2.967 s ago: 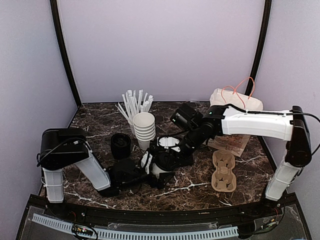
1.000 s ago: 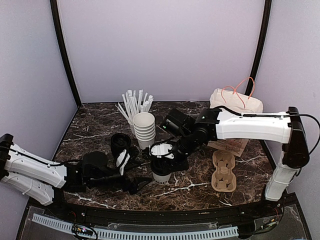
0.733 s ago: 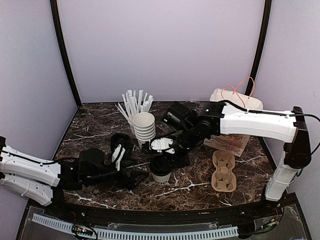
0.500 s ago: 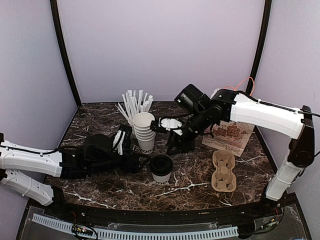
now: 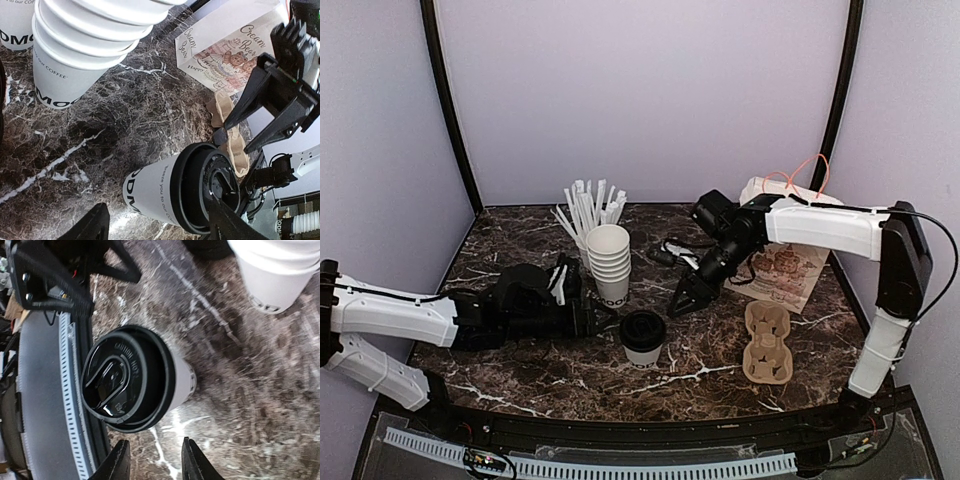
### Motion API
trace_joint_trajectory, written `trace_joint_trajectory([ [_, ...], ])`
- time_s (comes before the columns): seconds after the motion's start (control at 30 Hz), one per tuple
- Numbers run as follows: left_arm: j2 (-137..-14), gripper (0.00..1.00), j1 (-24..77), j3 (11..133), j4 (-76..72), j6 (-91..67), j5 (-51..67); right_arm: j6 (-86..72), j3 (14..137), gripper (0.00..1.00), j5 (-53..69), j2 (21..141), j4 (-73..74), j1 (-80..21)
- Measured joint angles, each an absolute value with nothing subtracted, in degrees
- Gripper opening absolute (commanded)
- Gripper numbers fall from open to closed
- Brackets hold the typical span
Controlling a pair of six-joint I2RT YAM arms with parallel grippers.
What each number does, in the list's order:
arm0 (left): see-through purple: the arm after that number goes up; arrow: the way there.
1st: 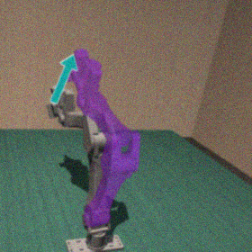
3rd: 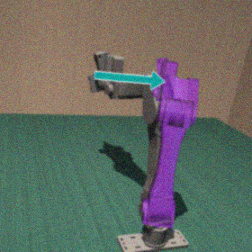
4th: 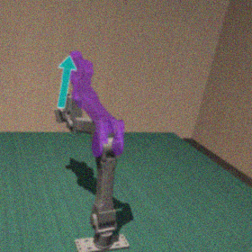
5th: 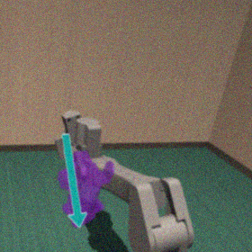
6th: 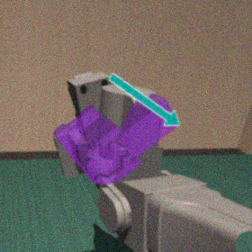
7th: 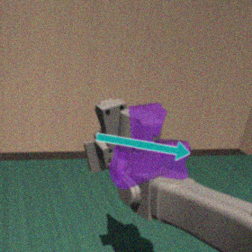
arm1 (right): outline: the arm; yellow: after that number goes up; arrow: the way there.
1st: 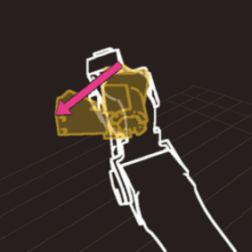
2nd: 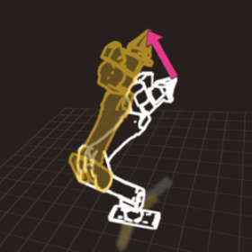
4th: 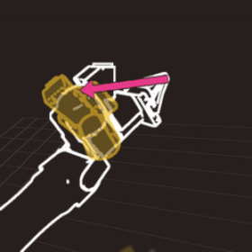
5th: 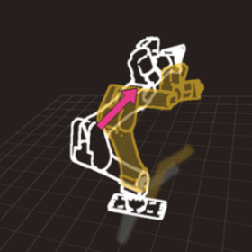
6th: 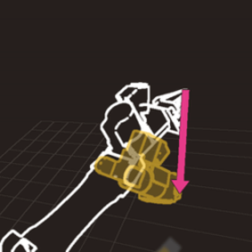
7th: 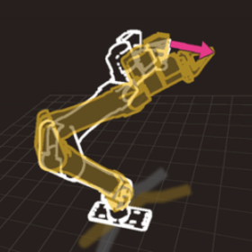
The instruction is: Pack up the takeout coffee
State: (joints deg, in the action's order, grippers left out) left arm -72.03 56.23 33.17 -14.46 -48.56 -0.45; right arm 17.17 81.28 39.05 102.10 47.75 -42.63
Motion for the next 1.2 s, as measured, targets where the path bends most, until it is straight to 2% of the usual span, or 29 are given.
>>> trace_joint_trajectory([
  [0.4, -79.0, 0.66, 53.4, 33.2, -19.4, -51.0, 5.6, 17.5, 78.8, 0.41, 46.4, 104.8, 49.4, -42.7],
  [0.97, -82.8, 0.62, 51.8, 33.9, -23.5, -51.5, 9.2, 15.8, 80.7, 0.40, 49.8, 110.0, 50.4, -42.7],
  [1.1, -83.8, 0.57, 51.6, 33.9, -24.8, -51.5, 9.7, 14.4, 80.7, 0.38, 50.5, 110.8, 50.4, -42.6],
  [1.2, -84.9, 0.46, 51.5, 34.4, -25.6, -51.7, 10.1, 12.9, 80.7, 0.37, 51.0, 111.4, 50.2, -42.7],
])
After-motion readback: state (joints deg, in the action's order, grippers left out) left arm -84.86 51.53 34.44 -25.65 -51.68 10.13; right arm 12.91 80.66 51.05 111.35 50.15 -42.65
